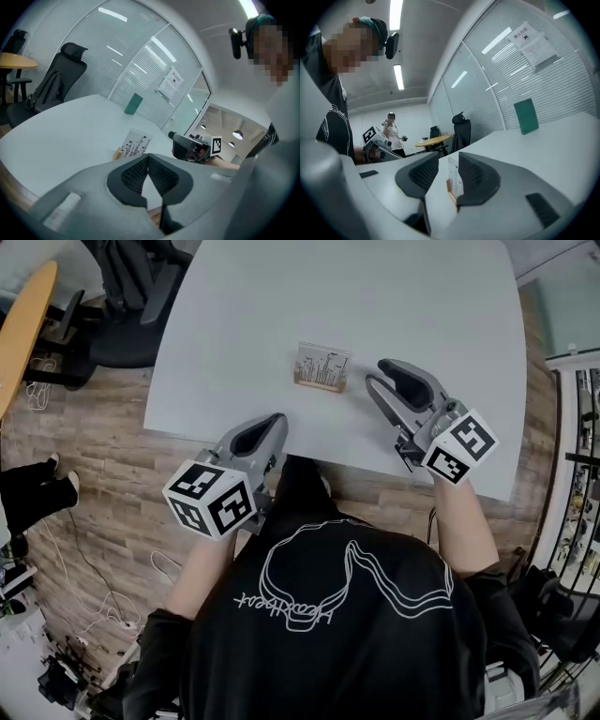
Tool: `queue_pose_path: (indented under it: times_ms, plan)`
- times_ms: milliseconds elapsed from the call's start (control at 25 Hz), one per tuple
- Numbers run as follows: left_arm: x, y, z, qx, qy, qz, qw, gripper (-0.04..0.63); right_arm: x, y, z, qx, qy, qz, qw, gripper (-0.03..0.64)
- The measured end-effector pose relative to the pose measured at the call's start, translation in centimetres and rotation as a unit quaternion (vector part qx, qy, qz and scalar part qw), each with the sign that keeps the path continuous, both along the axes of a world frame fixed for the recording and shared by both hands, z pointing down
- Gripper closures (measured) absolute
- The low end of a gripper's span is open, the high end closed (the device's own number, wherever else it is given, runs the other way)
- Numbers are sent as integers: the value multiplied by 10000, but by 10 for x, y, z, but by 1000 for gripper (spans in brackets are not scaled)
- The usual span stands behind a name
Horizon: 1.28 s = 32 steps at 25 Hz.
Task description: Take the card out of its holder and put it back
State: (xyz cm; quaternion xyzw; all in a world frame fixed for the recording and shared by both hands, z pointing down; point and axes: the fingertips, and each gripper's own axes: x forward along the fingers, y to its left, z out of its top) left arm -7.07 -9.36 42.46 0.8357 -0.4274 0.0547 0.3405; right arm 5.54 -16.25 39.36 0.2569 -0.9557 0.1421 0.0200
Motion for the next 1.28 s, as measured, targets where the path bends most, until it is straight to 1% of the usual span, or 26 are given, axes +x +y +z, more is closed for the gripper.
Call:
queue_pose_path:
  times_ms: [40,120,160,240,440,560,720,960,1120,1280]
  plan:
    - [2,3,-6,70,1,24,10000,581,2,7,-7,37,27,67,10000,499]
    - [3,10,-17,159,13,69,9998,581,2,23,-20,63,53,163,9998,554]
    - [3,15,-24,196,26,97,9998,581,0,33,-27,50,20,169,9998,563]
    - [8,24,-42,325,49,208,9992,581,-2,55,-45,-11,-108,112,9999,605]
    - [23,40,-88,880,-25,685,9938,581,-4,106,-72,-167,-387,49,9991,607]
    - [30,53,-108,1095,20,868,9902,581,-6,130,-82,-365,-479,122,9981,609]
    - [27,73,-127,1185,81,1097,9868,581,-22,158,-98,-458,-496,218,9975,608]
    - [27,116,-142,1367,78,1411,9805,581,-35,208,-108,-446,-829,240,9953,609]
    - [16,138,-140,1374,118,1493,9791,581,-43,229,-109,-338,-804,424,9953,609]
    - [12,152,-149,1503,158,1548,9763,581,-51,246,-116,-256,-831,444,9952,609]
